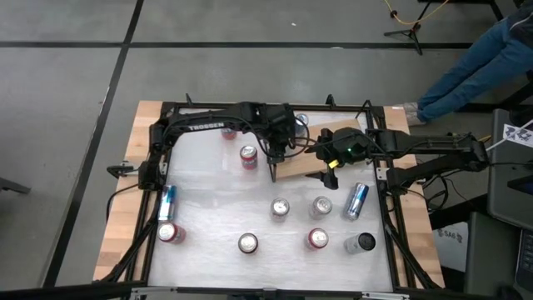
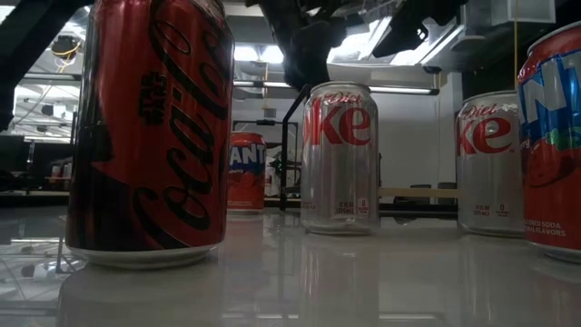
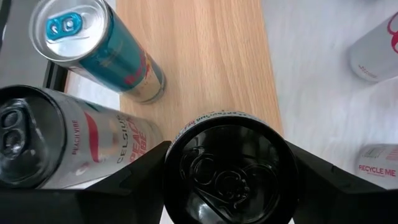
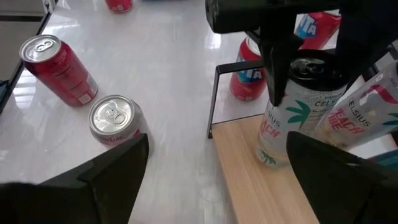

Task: Place canned beverage on shelf
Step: Put the top white black soda can on the shelf aligned with the other white black soda can

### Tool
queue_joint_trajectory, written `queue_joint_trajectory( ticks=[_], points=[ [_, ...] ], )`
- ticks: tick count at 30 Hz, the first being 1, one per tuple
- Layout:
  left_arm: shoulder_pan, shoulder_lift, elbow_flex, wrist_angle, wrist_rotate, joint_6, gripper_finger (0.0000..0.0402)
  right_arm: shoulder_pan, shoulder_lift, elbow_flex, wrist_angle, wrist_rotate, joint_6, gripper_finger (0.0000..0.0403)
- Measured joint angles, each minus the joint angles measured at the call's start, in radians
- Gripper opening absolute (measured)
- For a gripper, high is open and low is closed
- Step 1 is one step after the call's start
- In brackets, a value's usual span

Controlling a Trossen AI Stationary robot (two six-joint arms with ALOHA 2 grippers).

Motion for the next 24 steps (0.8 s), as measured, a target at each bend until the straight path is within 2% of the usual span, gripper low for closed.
queue_joint_trajectory(
  ticks=[19,24],
  points=[
    [0.000,0.019,0.003,0.013,0.000,-0.001,0.0243,0.000,0.000,0.000,-0.001,0.000,0.000,0.0370],
    [0.000,0.021,0.002,0.023,0.000,-0.001,0.0258,0.000,0.000,0.000,-0.001,0.000,0.000,0.0370]
  ],
)
